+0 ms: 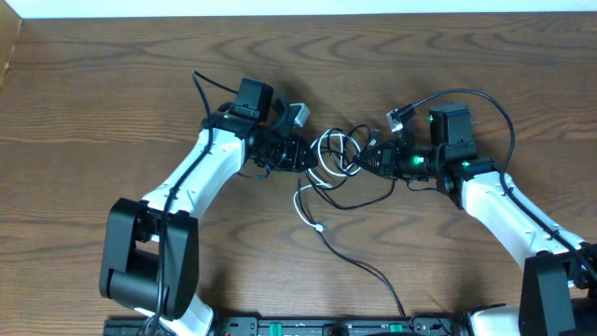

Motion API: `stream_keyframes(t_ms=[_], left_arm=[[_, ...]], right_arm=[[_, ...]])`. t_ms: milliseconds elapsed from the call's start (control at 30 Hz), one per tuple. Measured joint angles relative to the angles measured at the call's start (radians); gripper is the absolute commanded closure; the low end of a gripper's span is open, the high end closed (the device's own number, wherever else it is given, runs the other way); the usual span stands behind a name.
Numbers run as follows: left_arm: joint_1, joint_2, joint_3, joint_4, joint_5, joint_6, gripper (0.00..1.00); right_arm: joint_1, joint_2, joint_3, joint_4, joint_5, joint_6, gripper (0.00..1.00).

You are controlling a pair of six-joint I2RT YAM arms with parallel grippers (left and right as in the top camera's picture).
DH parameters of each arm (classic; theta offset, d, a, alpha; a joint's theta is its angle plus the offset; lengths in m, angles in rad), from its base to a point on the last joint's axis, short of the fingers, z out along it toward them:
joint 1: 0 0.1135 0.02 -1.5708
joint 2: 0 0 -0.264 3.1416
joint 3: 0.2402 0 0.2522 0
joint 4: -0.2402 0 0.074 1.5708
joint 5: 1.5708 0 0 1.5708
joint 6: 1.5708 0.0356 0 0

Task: Untangle cables

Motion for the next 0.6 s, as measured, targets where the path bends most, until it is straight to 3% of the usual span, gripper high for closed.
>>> stream_keyframes(t_ms=[200, 500, 600], left_arm=[[0.000, 0.002, 0.000, -0.013, -0.001, 0.000, 0.92], [-0.011, 0.007, 0.000, -0.135, -0.059, 0.003, 0.93], [0.002, 0.007, 0.000, -0.146, -0.092, 0.002, 0.92]], right_arm=[[0.000, 0.000, 0.001, -0.143, 0.103, -0.042, 0.99], [-0.073, 0.000, -0.002, -0.547, 0.699, -0.029, 0.98], [-0.140, 0.000, -0.002, -0.591, 0.872, -0.024, 0.96]])
